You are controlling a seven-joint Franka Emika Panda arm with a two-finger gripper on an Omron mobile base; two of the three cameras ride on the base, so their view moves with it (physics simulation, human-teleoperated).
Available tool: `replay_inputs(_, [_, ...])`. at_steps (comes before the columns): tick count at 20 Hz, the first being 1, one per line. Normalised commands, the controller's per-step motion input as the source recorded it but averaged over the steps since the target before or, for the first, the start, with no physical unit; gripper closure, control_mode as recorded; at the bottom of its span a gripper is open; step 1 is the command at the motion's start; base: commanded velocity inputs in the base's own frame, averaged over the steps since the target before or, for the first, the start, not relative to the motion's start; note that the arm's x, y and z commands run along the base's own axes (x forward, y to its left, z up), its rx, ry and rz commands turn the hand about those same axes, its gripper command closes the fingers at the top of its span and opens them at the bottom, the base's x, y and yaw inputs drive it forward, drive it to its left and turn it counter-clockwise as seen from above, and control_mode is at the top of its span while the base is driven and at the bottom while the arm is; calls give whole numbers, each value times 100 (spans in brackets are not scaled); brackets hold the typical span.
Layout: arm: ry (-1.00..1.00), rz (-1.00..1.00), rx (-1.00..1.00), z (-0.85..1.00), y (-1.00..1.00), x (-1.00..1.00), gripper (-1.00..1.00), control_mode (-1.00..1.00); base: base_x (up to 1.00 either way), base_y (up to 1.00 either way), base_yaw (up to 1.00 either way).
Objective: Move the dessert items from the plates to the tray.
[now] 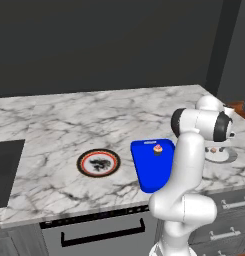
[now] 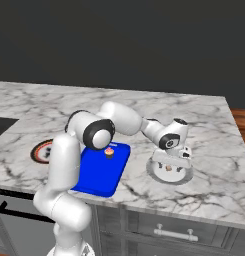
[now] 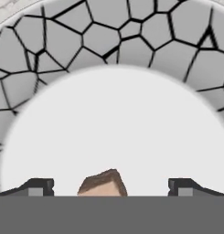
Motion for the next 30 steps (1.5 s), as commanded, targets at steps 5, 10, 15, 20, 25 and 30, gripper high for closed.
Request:
replay_inputs(5, [0, 0, 0, -5, 0, 0, -100, -100, 0, 0, 0])
replay_inputs(10, [0, 0, 0, 0, 0, 0, 100, -100, 0, 0, 0])
replay_inputs(15, [0, 0, 0, 0, 0, 0, 100, -100, 0, 0, 0])
replay_inputs(20, [0, 0, 0, 0, 0, 0, 100, -100, 0, 0, 0])
replay_inputs(25, [0, 0, 0, 1, 0, 0, 100, -100, 0, 0, 0])
replay_inputs(30, [-1, 0, 0, 41, 32, -20, 100, -100, 0, 0, 0])
